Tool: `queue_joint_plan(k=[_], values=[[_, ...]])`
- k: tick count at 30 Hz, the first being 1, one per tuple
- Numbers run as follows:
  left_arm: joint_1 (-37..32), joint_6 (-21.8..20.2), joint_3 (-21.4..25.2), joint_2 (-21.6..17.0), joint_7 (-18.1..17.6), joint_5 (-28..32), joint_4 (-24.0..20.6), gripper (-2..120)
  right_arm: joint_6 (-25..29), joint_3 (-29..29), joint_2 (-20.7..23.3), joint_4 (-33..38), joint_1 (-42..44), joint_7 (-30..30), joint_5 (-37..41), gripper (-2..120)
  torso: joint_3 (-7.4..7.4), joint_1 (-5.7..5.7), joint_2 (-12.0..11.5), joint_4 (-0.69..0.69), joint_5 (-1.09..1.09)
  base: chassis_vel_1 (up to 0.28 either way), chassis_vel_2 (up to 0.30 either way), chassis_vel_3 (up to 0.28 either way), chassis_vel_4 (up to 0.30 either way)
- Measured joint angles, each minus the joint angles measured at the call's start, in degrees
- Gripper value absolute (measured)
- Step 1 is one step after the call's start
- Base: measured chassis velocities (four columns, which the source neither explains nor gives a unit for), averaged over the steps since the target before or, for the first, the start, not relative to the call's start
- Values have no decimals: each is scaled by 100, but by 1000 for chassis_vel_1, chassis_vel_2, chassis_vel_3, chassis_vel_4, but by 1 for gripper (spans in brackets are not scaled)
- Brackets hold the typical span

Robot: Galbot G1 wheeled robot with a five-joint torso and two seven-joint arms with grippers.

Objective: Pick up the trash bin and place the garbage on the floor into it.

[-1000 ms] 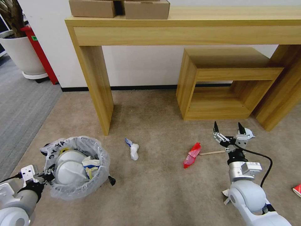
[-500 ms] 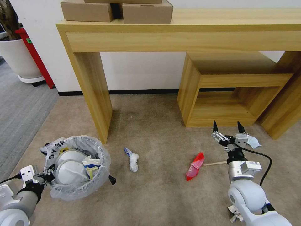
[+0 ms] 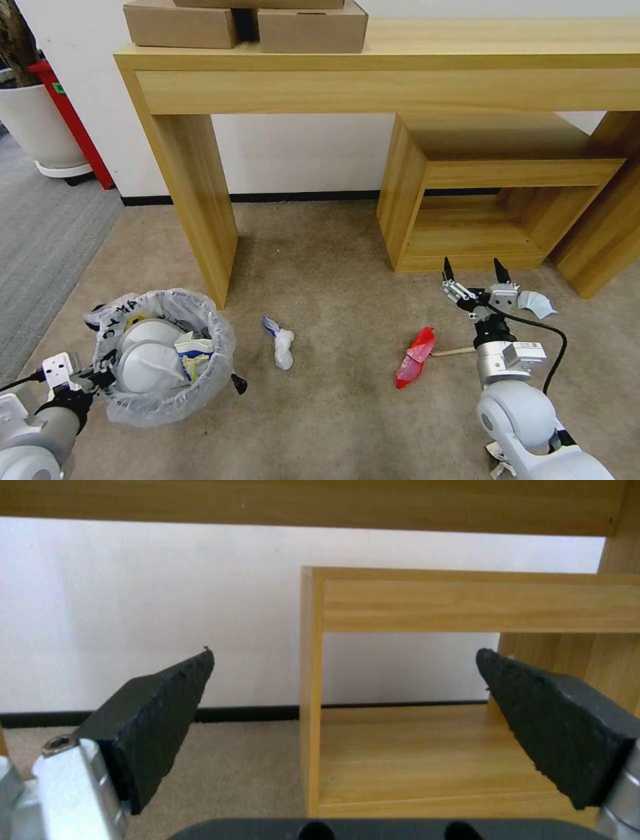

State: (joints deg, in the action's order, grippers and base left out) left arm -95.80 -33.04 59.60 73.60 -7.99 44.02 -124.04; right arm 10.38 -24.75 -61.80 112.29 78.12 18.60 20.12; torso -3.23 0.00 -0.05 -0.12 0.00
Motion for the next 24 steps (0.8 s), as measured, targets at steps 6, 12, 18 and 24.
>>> queue_joint_plan(k=[6,12,18,24], values=[[16,0,-2,2,-2,0,16,1,-9,23,-64,-31,-7,1,-19,100,0,0,0,0,0,0,0,0,0],[18,0,-2,-15,-8,4,14,1,3,45,-122,-73,-17,3,-46,100,0,0,0,0,0,0,0,0,0],[46,-1,-11,-18,-12,13,16,1,23,92,-150,-122,-36,19,-107,100,0,0,0,0,0,0,0,0,0],[53,-5,-7,-19,-13,19,22,1,10,135,-163,-137,-91,49,-76,100,0,0,0,0,0,0,0,0,0]])
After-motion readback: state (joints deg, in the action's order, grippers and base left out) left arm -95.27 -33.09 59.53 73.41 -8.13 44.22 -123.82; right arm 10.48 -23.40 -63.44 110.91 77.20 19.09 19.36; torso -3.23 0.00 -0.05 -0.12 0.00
